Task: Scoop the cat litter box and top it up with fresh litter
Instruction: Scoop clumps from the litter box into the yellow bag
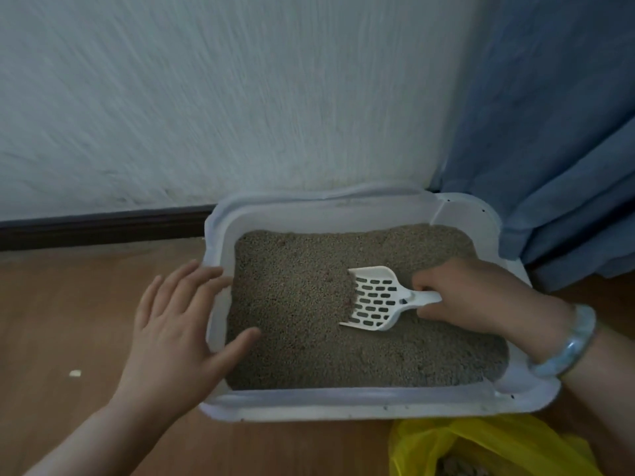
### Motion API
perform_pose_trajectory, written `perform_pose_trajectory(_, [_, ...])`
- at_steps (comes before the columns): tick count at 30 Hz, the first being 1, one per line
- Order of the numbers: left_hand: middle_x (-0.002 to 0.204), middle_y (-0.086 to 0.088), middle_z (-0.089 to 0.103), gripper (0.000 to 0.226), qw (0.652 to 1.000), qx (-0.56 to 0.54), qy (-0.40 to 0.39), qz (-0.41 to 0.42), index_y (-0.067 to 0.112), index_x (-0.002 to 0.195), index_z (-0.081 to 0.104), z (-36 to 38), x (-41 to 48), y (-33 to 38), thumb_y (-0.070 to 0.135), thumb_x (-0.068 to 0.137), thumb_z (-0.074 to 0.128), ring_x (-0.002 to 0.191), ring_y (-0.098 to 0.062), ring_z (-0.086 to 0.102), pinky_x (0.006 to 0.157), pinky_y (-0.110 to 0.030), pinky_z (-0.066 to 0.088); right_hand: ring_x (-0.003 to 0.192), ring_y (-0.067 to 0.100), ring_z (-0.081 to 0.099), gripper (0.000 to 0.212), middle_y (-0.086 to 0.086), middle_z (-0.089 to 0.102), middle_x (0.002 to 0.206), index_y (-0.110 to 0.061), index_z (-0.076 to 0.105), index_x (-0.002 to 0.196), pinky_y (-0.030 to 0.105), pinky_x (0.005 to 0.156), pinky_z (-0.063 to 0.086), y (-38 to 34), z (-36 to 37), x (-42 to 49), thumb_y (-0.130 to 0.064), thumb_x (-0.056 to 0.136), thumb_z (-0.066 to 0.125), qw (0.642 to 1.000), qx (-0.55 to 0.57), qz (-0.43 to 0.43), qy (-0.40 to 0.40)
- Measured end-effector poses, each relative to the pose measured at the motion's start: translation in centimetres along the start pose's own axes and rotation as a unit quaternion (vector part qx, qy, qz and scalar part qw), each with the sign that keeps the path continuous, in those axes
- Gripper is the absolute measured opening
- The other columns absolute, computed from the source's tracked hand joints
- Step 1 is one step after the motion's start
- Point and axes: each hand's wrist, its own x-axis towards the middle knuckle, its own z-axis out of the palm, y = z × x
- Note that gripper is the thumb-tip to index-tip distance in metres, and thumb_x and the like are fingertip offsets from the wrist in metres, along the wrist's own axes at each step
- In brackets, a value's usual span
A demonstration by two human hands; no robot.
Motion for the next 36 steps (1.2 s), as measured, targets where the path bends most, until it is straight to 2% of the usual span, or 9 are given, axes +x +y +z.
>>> perform_pose_trajectory(3, [0.136,-0.001,0.047,0.072,1.000,-0.029,0.002,0.006,0.019,0.125,0.050,0.3,0.6,-0.7,0.067,0.073,0.048,0.136,-0.021,0.033,0.108,-0.050,0.028,0.077,0.014,0.049,0.015,-0.010,0.044,0.076,-0.033,0.055,0.094,0.030,0.062,0.042,-1.0,0.1,0.9,-0.046,0.087,0.056,1.000,0.014,0.003,0.028])
perform_pose_trajectory(7, [0.145,-0.003,0.039,0.081,0.998,-0.061,0.001,0.003,0.017,0.133,0.043,0.3,1.6,-0.7,0.068,0.071,0.050,0.136,-0.022,0.033,0.107,-0.044,0.032,0.078,0.016,0.052,0.017,-0.007,0.048,0.080,-0.033,0.055,0.096,0.031,0.064,0.045,-2.2,0.0,2.3,-0.048,0.088,0.054,0.998,0.023,0.008,0.054])
perform_pose_trajectory(10, [0.147,-0.002,0.034,0.082,0.997,-0.082,0.001,0.002,0.018,0.135,0.041,0.4,1.7,-0.6,0.068,0.071,0.050,0.136,-0.018,0.032,0.106,-0.034,0.028,0.080,0.018,0.055,0.016,-0.003,0.055,0.086,-0.031,0.054,0.095,0.030,0.062,0.043,-2.8,-0.2,3.2,-0.046,0.089,0.054,0.997,0.039,0.009,0.059])
perform_pose_trajectory(15, [0.152,0.005,0.024,0.084,0.990,-0.137,0.011,-0.021,0.027,0.140,0.031,0.6,1.3,-0.7,0.068,0.070,0.050,0.135,0.000,0.018,0.107,-0.030,0.022,0.083,0.022,0.059,0.020,-0.001,0.062,0.091,-0.030,0.055,0.098,0.032,0.064,0.046,-3.8,-0.1,4.8,-0.048,0.089,0.053,0.994,0.031,0.012,0.107])
perform_pose_trajectory(18, [0.156,0.008,0.016,0.087,0.987,-0.154,0.006,-0.040,0.029,0.142,0.027,0.8,1.2,-0.6,0.070,0.068,0.049,0.140,-0.005,0.017,0.107,-0.029,0.021,0.085,0.024,0.059,0.021,0.000,0.063,0.093,-0.030,0.056,0.099,0.032,0.065,0.045,-4.1,-0.2,5.7,-0.048,0.089,0.053,0.992,0.021,0.010,0.122])
perform_pose_trajectory(23, [0.157,0.013,0.009,0.090,0.986,-0.160,-0.002,-0.052,0.034,0.144,0.021,0.9,1.1,-0.5,0.072,0.066,0.046,0.140,0.003,0.009,0.107,-0.023,0.017,0.086,0.024,0.059,0.022,0.001,0.064,0.094,-0.029,0.056,0.102,0.034,0.070,0.049,-4.1,-0.9,6.8,-0.047,0.089,0.053,0.991,0.013,-0.013,0.130])
perform_pose_trajectory(28, [0.157,0.012,0.008,0.089,0.986,-0.159,-0.010,-0.049,0.036,0.143,0.020,0.9,1.1,-0.5,0.072,0.066,0.046,0.141,0.001,0.007,0.108,-0.024,0.016,0.090,0.025,0.059,0.023,0.001,0.064,0.099,-0.029,0.058,0.103,0.031,0.068,0.043,-5.5,-1.8,9.1,-0.046,0.089,0.055,0.990,0.001,-0.058,0.128])
perform_pose_trajectory(32, [0.154,0.018,0.007,0.091,0.985,-0.166,-0.008,-0.051,0.033,0.144,0.021,0.9,1.2,-0.5,0.072,0.066,0.046,0.137,0.006,0.006,0.108,-0.022,0.015,0.095,0.024,0.057,0.023,0.000,0.063,0.103,-0.029,0.058,0.102,0.030,0.071,0.039,-6.5,-2.7,11.4,-0.046,0.087,0.058,0.990,-0.006,-0.080,0.112])
perform_pose_trajectory(36, [0.154,0.020,0.007,0.092,0.983,-0.177,-0.007,-0.058,0.032,0.145,0.021,0.9,1.1,-0.5,0.071,0.066,0.047,0.137,0.009,0.007,0.108,-0.019,0.013,0.095,0.019,0.055,0.022,-0.004,0.062,0.102,-0.031,0.058,0.102,0.029,0.071,0.038,-6.3,-2.6,12.6,-0.045,0.085,0.061,0.991,0.039,-0.085,0.092])
